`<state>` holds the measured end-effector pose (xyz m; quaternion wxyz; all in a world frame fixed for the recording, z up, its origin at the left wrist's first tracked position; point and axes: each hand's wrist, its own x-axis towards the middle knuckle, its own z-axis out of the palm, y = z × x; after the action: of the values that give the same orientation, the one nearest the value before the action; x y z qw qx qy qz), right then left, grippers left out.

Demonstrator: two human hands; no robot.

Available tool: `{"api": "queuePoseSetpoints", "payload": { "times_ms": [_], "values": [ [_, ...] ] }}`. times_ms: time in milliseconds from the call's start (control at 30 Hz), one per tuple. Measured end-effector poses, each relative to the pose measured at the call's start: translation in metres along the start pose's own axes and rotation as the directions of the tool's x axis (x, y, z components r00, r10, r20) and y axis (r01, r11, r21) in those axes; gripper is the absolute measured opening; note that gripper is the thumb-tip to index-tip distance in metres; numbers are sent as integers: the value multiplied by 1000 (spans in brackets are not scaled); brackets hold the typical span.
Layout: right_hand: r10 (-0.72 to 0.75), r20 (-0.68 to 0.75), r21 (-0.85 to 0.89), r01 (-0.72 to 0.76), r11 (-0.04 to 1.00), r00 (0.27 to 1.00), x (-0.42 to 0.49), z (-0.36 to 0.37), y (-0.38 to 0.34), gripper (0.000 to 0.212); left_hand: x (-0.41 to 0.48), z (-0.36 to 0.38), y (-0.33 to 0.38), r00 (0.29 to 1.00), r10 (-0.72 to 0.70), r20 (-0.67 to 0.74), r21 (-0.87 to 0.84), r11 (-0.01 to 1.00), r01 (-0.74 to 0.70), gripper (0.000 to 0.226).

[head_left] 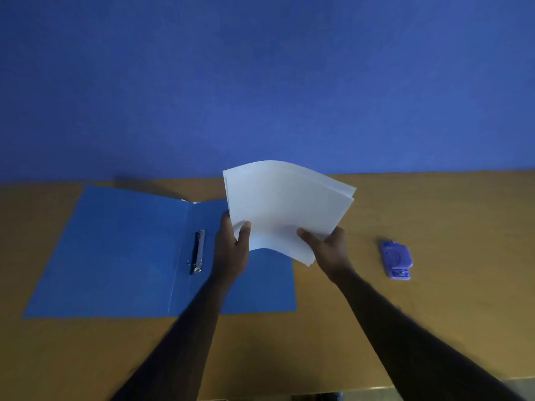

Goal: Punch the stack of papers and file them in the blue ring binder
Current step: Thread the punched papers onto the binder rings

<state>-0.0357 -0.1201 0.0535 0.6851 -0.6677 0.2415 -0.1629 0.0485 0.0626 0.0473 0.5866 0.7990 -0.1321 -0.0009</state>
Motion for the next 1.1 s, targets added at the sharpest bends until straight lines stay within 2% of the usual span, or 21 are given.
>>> {"api": "queuePoseSetpoints", "payload": {
  "times_ms": [100,200,333,500,633,700,800,867,933,1100],
  "values": [
    [-4,-1,-1,4,1000,1000,0,0,1,20,-2,2,-6,999,-35,3,11,999,35,22],
    [-31,11,-88,32,996,999,6,0,2,15,1,-1,-15,997,-63,-41,21,998,64,9],
    [-57,117,-218,82,972,991,16,-1,-5,18,9,-15,-21,992,-109,-57,21,994,110,25],
    [-32,129,-167,54,985,991,18,7,-7,17,8,-24,-19,990,-138,-24,-15,990,137,22],
    [-83,48,-92,87,992,995,17,-7,-15,16,2,-7,-3,997,-76,11,-89,993,77,14],
    [-88,-30,-48,86,995,996,16,-26,-17,17,-1,13,9,999,-16,36,-108,994,20,21],
    [-67,-177,15,71,997,982,15,-59,-17,20,-6,52,27,991,65,117,-96,994,-54,11],
    [-47,-242,37,57,998,969,13,-77,-14,18,-8,76,34,983,74,169,-140,989,-51,10],
    [-20,-272,42,32,999,962,11,-90,-9,16,-9,93,35,978,41,205,-186,983,-3,25],
    [15,-310,78,10,997,951,8,-117,0,23,-11,116,37,973,24,229,-140,990,8,28]
  ]
}}
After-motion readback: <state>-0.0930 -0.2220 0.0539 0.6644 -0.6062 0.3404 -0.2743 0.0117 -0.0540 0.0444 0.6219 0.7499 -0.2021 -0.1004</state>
